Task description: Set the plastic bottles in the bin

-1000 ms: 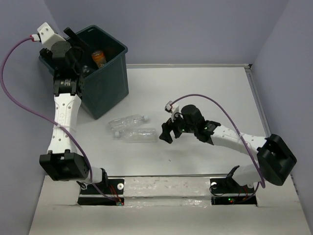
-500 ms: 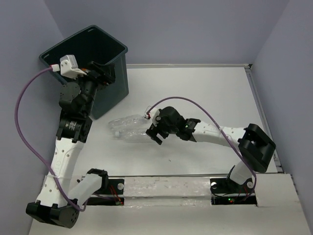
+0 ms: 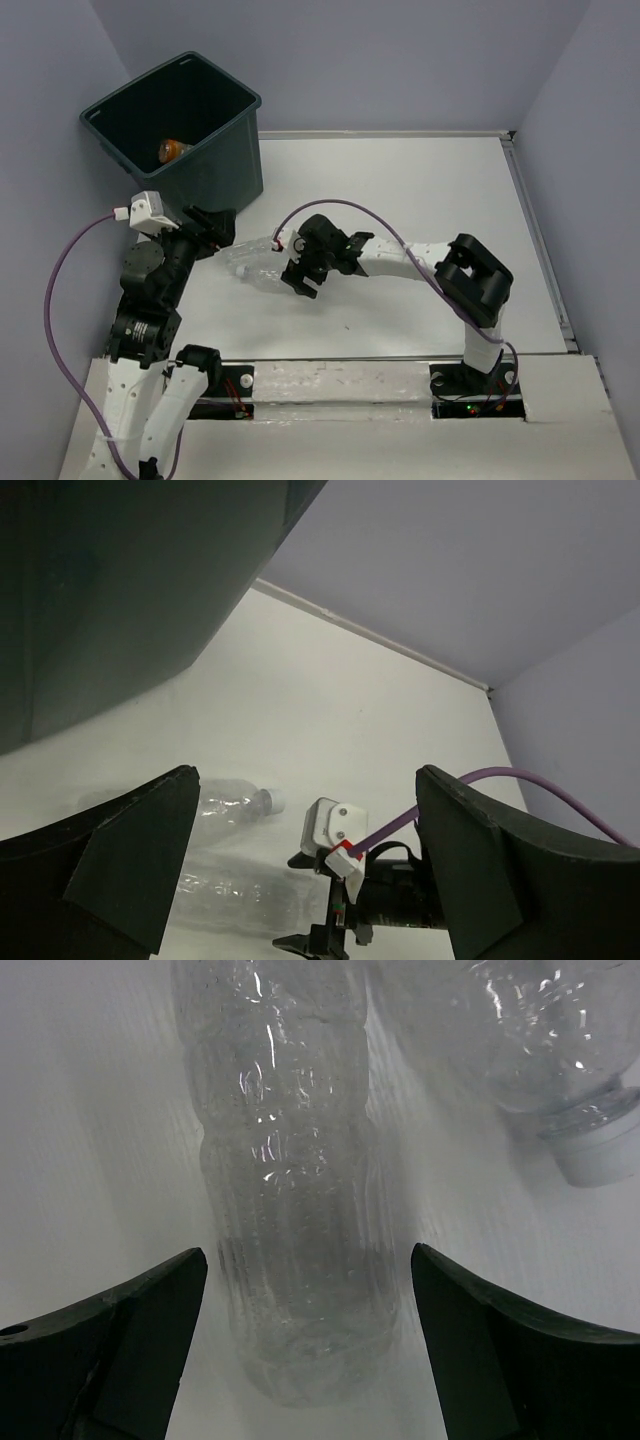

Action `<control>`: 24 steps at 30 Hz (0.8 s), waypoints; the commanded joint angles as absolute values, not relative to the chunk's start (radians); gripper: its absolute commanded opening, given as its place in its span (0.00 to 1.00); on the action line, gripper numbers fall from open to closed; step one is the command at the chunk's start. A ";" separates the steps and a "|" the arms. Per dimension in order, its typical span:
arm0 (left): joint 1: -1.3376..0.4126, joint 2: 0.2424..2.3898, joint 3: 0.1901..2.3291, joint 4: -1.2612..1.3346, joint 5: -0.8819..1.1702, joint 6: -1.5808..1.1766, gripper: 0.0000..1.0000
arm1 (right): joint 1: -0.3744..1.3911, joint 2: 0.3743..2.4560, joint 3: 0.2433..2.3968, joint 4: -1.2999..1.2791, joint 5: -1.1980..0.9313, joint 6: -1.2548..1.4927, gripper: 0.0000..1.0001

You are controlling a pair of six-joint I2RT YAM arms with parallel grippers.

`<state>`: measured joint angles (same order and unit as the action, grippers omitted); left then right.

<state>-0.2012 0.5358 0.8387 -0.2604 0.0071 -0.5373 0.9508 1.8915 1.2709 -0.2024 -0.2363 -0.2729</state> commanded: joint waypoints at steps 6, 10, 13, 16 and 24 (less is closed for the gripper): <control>-0.204 0.520 0.850 -0.374 -0.061 -0.584 0.99 | 0.983 1.905 1.282 -0.176 -0.310 -0.229 0.83; -0.204 0.528 0.856 -0.388 -0.061 -0.609 0.99 | 1.005 1.891 1.253 -0.144 -0.301 -0.199 0.61; -0.204 0.534 0.868 -0.411 -0.057 -0.609 0.99 | 1.015 1.838 1.212 -0.121 -0.316 -0.175 0.52; -0.204 0.543 0.884 -0.431 -0.038 -0.617 0.99 | 1.025 1.752 1.169 -0.118 -0.337 -0.155 0.45; -0.204 0.592 0.896 -0.400 0.176 -0.669 0.99 | 1.025 1.416 1.008 0.027 -0.261 -0.063 0.42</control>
<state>-0.2012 0.5613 0.8536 -0.4385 0.0105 -0.6380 1.0161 1.5696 1.0466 -0.1349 -0.3210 -0.1280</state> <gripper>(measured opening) 0.989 0.566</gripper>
